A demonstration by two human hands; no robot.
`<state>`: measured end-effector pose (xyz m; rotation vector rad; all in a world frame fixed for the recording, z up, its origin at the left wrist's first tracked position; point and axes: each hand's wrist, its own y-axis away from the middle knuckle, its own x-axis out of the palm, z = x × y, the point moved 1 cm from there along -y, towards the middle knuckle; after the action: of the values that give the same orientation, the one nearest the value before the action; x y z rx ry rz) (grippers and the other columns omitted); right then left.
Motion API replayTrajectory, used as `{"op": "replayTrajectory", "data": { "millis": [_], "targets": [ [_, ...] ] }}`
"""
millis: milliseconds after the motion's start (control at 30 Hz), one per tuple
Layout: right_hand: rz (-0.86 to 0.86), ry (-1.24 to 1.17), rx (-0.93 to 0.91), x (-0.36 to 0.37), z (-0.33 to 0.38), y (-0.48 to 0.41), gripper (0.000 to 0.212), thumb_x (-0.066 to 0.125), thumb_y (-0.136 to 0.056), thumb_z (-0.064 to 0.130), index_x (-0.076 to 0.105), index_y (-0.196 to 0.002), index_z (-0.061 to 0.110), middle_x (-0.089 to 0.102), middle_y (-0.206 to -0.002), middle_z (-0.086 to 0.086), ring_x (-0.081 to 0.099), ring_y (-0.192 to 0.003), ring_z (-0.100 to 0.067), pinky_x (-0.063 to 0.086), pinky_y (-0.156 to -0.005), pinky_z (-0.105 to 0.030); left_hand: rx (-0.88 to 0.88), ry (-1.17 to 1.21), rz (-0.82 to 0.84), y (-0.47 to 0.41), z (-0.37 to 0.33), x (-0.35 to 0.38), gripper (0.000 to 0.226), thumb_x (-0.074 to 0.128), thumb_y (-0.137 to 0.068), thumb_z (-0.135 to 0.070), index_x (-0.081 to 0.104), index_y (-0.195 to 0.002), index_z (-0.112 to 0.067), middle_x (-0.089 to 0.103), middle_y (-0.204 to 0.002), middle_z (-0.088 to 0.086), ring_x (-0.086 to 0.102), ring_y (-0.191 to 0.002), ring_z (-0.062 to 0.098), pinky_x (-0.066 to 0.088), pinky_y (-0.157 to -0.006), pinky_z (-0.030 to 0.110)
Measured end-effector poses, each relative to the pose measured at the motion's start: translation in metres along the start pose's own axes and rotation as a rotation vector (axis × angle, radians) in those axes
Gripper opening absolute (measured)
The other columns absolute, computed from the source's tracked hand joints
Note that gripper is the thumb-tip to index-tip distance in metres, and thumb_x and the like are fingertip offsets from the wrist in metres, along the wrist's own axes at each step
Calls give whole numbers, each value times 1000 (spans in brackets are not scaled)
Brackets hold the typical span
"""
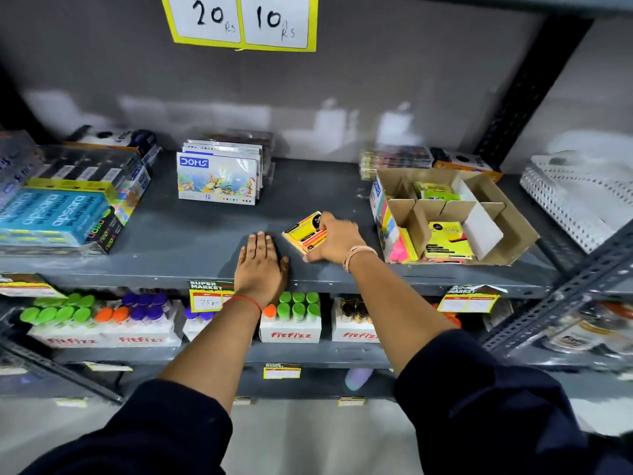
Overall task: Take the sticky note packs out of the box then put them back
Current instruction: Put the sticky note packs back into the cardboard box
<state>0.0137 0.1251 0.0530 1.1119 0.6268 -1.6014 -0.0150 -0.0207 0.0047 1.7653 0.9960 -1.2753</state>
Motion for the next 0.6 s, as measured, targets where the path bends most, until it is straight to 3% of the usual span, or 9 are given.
{"op": "replayTrajectory", "data": {
  "millis": [200,333,433,533,600],
  "targets": [
    [-5,-84,63,-1,0,4,75,82,-63,41,47,-120,6,56,-125,-18,45,-121,-34,33,-104,-38,17,-7,37,2,2,-3,60,19,-101,-33,1,-148,0,-3,-160,14,-5,-148,25,-1,-121,35],
    [-33,-125,122,-2,-1,-4,47,69,-81,30,54,-117,3,61,-123,-16,51,-121,-33,40,-105,-41,18,-1,46,2,2,-3,61,18,-100,-34,-1,-148,-1,-4,-160,13,-7,-148,24,-2,-121,35],
    [-33,-125,169,-2,0,-11,34,66,-82,17,57,-112,4,64,-122,-14,56,-118,-31,46,-102,-36,9,-8,46,1,2,-2,61,18,-100,-35,-2,-148,-1,-6,-160,13,-8,-148,23,-2,-121,34],
    [-41,-312,282,-1,-6,-22,28,71,-79,23,57,-96,6,65,-106,-15,62,-102,-28,50,-95,-33,11,-10,54,0,2,-1,61,17,-100,-36,-2,-148,-2,-7,-160,12,-9,-148,23,-3,-121,34],
    [-38,-617,403,-2,-10,-26,20,67,-84,15,52,-79,3,63,-88,-15,64,-81,-28,57,-82,-36,15,-12,51,0,3,-1,61,16,-100,-36,-2,-148,-3,-7,-160,12,-9,-148,23,-3,-121,34]
  ]
}}
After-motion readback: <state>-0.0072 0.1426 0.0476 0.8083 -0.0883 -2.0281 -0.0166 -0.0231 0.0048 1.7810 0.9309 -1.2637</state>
